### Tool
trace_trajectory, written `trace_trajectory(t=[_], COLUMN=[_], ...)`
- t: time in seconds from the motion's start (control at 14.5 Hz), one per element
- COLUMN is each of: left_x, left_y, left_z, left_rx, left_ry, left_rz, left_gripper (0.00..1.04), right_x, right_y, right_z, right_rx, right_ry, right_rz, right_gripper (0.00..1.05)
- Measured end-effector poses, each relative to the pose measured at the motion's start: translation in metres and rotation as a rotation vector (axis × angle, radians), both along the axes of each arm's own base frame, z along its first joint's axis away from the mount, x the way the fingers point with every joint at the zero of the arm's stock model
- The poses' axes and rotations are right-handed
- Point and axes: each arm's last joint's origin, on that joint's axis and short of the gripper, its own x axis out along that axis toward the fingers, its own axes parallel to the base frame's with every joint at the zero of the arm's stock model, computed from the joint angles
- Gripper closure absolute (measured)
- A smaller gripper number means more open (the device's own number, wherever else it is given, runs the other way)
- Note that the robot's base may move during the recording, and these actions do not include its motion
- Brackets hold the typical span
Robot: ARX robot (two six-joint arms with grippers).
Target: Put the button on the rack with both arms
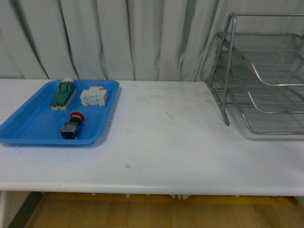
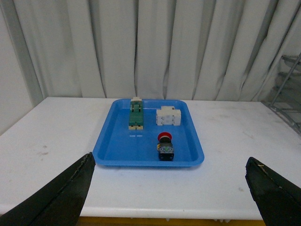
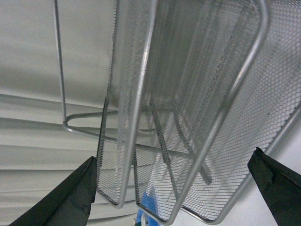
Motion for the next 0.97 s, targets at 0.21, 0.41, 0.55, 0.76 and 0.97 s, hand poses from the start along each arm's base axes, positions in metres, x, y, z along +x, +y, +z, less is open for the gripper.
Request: trace_trajectory(t=[0.21, 0.41, 0.55, 0.76, 0.97], left_x=[0.0, 0.0, 0.0, 0.0, 0.0], left_y=[0.0, 0.0, 0.0, 0.0, 0.0], left_z=[0.0, 0.0, 0.0, 0.0, 0.0], left_rx=[0.0, 0.0, 0.0, 0.0, 0.0], left_ry=[0.0, 0.0, 0.0, 0.0, 0.0], left_rz=[0.0, 0.0, 0.0, 0.0, 0.0], left_gripper=[0.07, 0.07, 0.07, 0.07, 0.07], right_x=[0.003, 0.006, 0.008, 0.013, 0.027], right_y=[0.004, 0.006, 0.007, 0.006, 0.005], right_z=[-0.017, -0.021, -0.022, -0.021, -0.017], right_rx=[0.029, 0.034, 0.037, 0.034, 0.026], right_ry=[0.04, 0.049, 0.049, 0.036, 0.002], right_rz=[0.012, 0.023, 0.029, 0.032, 0.036], right_gripper=[0.06, 0.06, 0.06, 0.06, 0.06])
